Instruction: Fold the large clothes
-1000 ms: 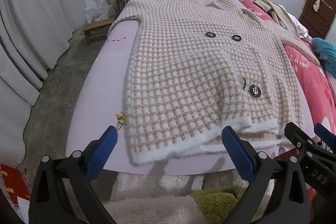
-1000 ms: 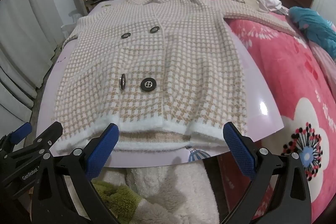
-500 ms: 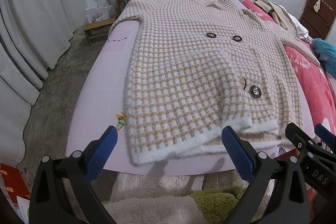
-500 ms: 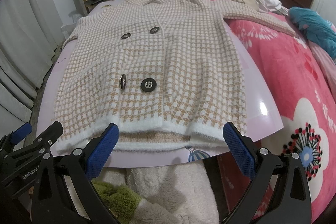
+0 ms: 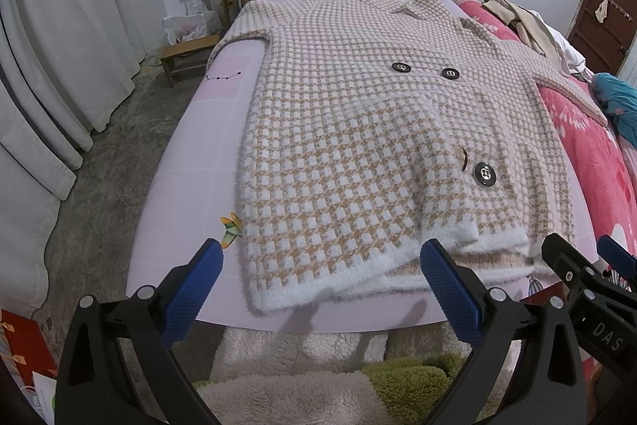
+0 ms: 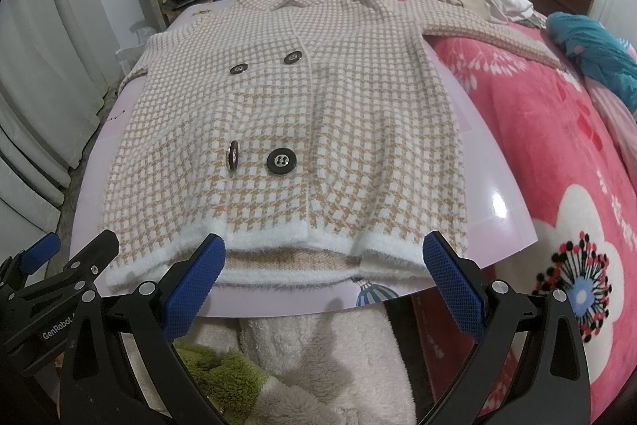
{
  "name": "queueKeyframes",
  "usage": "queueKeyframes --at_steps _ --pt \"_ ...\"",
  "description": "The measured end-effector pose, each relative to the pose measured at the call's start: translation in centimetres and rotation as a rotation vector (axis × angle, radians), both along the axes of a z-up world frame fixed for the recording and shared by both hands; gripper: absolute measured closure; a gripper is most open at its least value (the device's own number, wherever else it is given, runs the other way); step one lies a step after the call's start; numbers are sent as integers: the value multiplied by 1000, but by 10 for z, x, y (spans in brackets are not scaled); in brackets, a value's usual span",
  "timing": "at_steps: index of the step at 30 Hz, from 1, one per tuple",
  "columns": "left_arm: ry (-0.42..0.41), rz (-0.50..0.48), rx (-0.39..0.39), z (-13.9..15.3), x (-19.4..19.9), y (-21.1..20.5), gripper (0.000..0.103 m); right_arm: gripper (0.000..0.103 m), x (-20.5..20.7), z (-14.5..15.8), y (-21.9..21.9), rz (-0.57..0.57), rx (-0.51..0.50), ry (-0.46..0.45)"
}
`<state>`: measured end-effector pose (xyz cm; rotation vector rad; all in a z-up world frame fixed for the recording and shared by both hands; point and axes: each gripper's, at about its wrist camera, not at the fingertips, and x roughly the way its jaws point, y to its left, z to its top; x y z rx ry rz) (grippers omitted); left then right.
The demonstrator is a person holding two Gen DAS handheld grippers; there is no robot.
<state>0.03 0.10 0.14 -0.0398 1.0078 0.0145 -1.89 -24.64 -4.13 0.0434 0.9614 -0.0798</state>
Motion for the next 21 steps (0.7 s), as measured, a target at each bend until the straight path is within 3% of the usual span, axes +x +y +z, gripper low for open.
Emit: queueKeyframes --at_steps 21 --pt "2 9 13 0 2 5 5 8 1 1 0 -3 2 1"
